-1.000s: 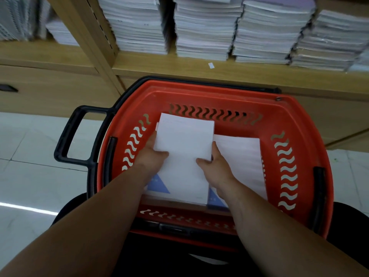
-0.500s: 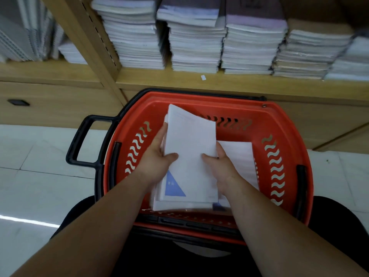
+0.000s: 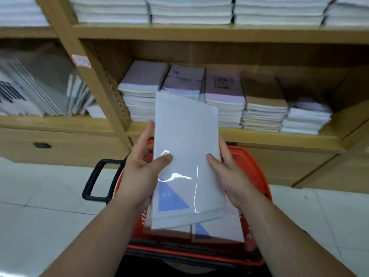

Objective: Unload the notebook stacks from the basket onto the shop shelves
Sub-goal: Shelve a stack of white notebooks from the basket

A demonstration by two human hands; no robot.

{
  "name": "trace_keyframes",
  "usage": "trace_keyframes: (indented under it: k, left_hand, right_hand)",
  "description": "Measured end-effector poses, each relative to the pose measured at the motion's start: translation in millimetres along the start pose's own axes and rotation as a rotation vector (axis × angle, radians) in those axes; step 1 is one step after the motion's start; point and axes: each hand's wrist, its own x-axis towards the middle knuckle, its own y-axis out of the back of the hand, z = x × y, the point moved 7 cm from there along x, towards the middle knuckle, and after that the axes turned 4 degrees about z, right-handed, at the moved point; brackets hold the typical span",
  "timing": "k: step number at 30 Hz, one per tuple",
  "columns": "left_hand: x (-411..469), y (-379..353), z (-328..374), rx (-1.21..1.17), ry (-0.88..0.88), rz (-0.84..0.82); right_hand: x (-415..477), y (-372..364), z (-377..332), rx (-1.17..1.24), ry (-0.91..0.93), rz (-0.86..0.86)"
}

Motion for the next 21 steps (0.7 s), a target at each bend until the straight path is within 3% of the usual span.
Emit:
trace_keyframes:
  k: [7, 21]
  left_hand:
    - [-6.9, -20.9, 67.0, -0.161, 0.013, -0.011]
    - [37.1, -63.1, 243.9, -0.239, -0.171, -0.026]
  right_hand:
    - [-29.4, 1.1, -69.1, 0.02, -0.003, -0.08]
    - [-59.7, -13.6, -288.8, 0.141, 0.471, -0.131]
